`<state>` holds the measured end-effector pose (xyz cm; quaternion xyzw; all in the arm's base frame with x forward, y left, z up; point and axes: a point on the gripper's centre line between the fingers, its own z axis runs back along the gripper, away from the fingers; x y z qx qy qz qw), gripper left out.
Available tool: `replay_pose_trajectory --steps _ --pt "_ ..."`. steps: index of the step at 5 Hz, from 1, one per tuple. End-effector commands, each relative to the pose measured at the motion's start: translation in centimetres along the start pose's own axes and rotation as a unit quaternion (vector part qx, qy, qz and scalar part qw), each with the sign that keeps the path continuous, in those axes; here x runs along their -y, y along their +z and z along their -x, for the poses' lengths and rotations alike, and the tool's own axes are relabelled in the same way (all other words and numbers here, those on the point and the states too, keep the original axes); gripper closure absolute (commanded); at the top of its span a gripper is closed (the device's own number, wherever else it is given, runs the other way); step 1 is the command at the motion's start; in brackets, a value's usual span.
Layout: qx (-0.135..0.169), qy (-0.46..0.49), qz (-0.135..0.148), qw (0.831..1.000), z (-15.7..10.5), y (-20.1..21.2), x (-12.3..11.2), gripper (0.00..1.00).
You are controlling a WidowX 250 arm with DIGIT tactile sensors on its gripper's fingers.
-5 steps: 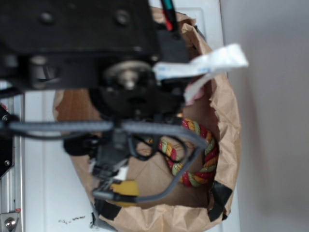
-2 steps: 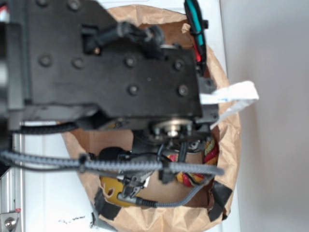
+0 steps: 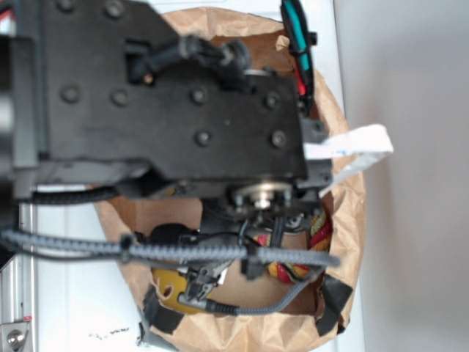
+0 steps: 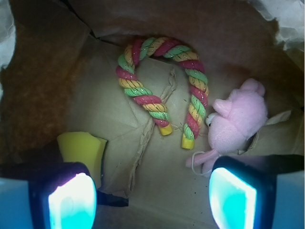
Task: Grab the multicolored rope.
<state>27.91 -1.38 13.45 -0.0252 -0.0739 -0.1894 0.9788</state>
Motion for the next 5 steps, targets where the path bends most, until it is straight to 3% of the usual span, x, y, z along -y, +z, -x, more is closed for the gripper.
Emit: replay_pose_trajectory --steps 1,3,5 --pt "0.009 -0.045 -0.006 0.999 -1.7 -2.0 0.9 0.00" --pt "0.006 -0.147 -0.008 0.989 -2.5 -6.7 1.4 0.00" --pt "0.011 -0.217 -0.006 0.976 -2.7 -7.2 2.3 0.00"
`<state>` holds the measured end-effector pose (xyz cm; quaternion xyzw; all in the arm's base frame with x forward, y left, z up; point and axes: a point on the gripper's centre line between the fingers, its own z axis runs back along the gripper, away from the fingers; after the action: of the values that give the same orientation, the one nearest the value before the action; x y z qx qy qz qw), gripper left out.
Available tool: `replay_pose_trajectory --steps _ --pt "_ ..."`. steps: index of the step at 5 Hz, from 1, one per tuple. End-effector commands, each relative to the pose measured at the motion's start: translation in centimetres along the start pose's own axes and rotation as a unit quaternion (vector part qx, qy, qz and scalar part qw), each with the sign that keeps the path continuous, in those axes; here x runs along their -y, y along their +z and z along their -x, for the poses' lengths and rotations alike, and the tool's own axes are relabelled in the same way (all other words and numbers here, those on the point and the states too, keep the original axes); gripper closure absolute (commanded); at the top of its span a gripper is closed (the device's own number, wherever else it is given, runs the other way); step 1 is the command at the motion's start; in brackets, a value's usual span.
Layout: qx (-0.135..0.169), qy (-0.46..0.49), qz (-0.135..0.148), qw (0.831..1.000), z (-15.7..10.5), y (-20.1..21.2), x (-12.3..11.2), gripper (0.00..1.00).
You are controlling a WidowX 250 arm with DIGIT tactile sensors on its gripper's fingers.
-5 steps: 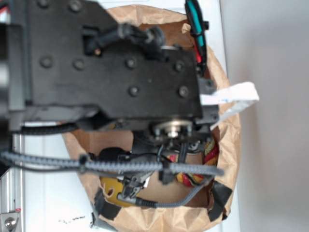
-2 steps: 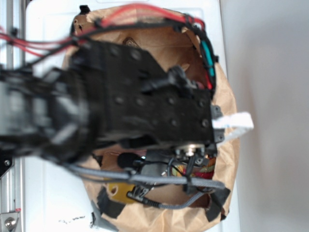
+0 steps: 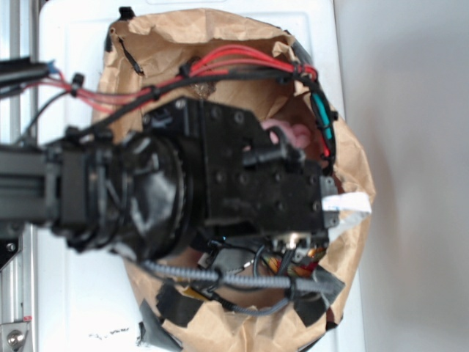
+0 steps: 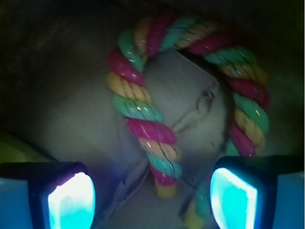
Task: Grab the multicolored rope.
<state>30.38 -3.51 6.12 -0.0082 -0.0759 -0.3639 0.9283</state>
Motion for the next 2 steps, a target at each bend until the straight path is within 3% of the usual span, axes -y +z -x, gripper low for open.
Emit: replay_pose_trajectory --steps 1,2 --pt "0.039 -0.058 0.021 0.997 -1.8 1.1 1.8 0.00" --pt "0.068 -0.065 0.030 0.995 -2.8 1.7 2.4 0.00"
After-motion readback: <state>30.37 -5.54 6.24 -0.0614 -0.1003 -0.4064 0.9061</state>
